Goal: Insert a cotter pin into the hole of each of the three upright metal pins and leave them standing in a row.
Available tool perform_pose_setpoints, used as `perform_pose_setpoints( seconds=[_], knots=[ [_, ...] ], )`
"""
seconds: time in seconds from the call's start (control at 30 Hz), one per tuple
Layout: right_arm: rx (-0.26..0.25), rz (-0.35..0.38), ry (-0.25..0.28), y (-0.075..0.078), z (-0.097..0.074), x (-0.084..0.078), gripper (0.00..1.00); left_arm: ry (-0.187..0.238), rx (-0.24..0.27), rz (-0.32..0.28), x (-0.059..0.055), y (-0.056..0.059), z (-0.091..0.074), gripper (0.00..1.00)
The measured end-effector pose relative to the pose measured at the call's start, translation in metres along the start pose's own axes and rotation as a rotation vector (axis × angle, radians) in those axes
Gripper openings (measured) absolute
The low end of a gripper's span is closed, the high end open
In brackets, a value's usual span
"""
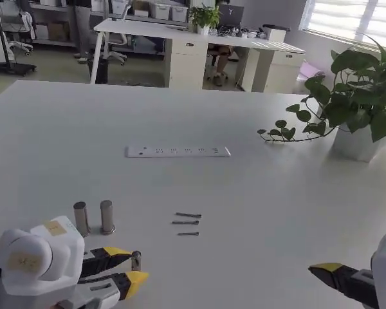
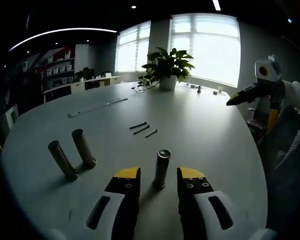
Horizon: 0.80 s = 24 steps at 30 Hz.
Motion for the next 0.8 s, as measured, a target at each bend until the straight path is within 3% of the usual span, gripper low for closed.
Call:
perform_pose_setpoints(
  seconds=[0.17,0.37,0.47,0.63,0.8],
  knots=[
    [-0.002,-0.001,0.004,0.001,-0.002,0.000,0.91,0.015,-0.059,-0.032,-0.001,0.000,-0.014,0.40],
    [-0.007,0.003,0.002,0.001,-0.003,-0.001,0.91,0.040,-0.100,-0.029,0.001,-0.001,-0.038,0.61],
    [-0.007,0.005,0.001,0.001,-0.003,-0.002,0.91,0.059,-0.125,-0.074,0.002,-0.001,-0.054,0.70],
    [-0.004,0.004,-0.005,0.001,-0.003,-0.003,0.91,0.066,-0.142,-0.114,-0.001,0.000,-0.076,0.72],
    [-0.002,0.001,-0.008,0.000,-0.002,-0.003,0.91,0.059,-0.148,-0.157,-0.007,0.006,-0.091,0.82]
  ],
)
Point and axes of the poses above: the centre of the closed fingertips' face, and the gripper's own axes: z roughly forward along the fingers, y roughly to its right, x roughly out of its top, the point moved 9 cm from there along -z, roughly backward along the fingers
